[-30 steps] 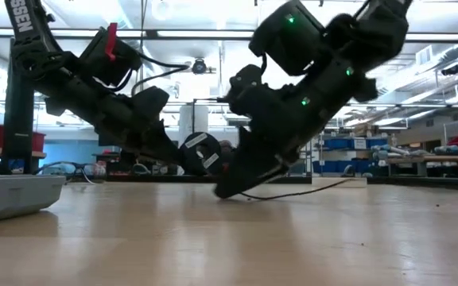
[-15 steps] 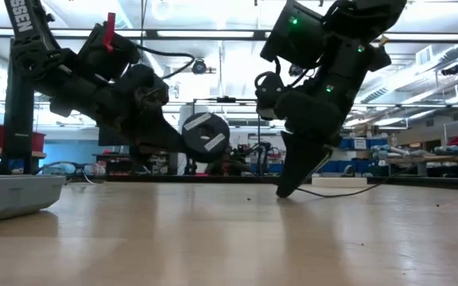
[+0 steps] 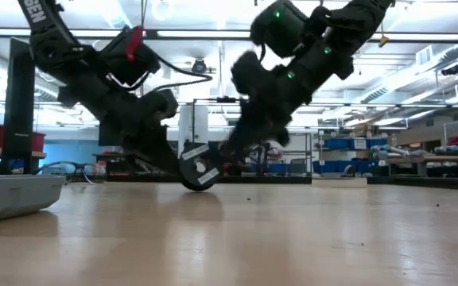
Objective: Coil cords
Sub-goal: Coil the black wire on the black spool
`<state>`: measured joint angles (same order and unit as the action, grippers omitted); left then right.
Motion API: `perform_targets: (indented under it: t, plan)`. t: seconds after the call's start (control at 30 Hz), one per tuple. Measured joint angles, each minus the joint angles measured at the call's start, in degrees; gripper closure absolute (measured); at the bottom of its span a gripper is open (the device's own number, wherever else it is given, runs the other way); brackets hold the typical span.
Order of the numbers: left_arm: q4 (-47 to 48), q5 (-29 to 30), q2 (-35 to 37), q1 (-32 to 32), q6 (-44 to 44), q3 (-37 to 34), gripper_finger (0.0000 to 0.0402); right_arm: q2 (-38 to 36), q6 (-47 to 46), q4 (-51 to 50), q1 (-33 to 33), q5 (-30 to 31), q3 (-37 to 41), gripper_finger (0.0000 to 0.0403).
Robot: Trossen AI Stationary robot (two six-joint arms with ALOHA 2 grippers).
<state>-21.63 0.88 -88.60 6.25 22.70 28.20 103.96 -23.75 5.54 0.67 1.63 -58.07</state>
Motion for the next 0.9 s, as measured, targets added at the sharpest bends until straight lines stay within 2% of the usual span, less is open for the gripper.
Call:
perform_targets:
  t: [0.1,0.27,0.5,0.9]
  plan:
    - [2.49,2.92,-0.02,0.01,-0.05,2.17,0.0402,0.00,0.92,5.20,0.29,-0.48,0.00,0.0402]
    - [2.34,3.88,-0.02,0.01,-0.07,4.63,0.0402,0.00,1.41,9.56,0.20,-0.44,0.00,0.0402]
    - [1.98,2.20,-0.04,-0.02,0.19,8.34,0.0402,0.00,2.99,9.66,0.81,4.34,0.00,0.0396]
    - [11.95,1.45,-0.07,-0.03,0.09,9.93,0.0402,-1.58,3.24,9.92,0.72,4.64,-0.02,0.0399]
